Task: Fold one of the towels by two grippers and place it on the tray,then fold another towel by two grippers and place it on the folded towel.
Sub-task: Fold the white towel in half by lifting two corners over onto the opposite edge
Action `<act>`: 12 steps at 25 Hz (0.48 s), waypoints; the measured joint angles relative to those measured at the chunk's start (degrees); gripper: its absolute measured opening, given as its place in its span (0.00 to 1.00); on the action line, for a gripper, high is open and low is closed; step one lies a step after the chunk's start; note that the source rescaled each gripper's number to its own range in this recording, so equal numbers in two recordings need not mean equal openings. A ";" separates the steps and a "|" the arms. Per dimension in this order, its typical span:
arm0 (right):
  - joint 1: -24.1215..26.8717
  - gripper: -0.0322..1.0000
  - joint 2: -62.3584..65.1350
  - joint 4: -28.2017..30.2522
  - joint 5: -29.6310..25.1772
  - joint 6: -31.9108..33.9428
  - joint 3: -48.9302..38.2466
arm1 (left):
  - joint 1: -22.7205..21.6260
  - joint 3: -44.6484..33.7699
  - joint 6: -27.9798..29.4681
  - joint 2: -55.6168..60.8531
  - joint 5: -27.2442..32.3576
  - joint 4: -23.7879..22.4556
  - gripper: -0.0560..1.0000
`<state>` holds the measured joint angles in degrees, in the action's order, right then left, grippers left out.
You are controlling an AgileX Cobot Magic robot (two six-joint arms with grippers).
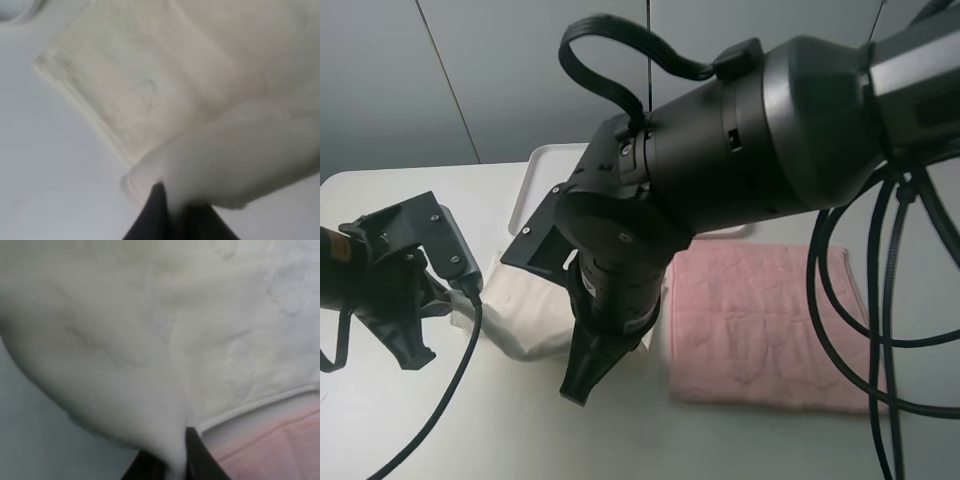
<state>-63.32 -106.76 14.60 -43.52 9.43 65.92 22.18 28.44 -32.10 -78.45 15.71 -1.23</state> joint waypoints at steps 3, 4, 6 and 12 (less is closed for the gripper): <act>0.00 0.05 0.00 3.22 1.24 4.26 0.00 | 0.00 0.00 0.30 -1.41 -1.29 -0.09 0.05; 0.00 0.05 0.00 4.35 1.36 5.25 0.00 | 0.00 0.00 0.68 -2.30 -1.89 -0.09 0.05; 0.00 0.05 0.00 6.51 1.78 7.48 -0.22 | 0.00 0.00 1.95 -4.05 -3.96 -0.09 0.05; 0.00 0.05 -0.67 15.37 4.17 16.27 -2.62 | -0.23 0.00 3.67 -8.32 -9.58 -0.09 0.05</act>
<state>-63.32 -107.43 29.97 -39.35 25.70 63.30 21.95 28.44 -28.43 -86.77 6.12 -1.33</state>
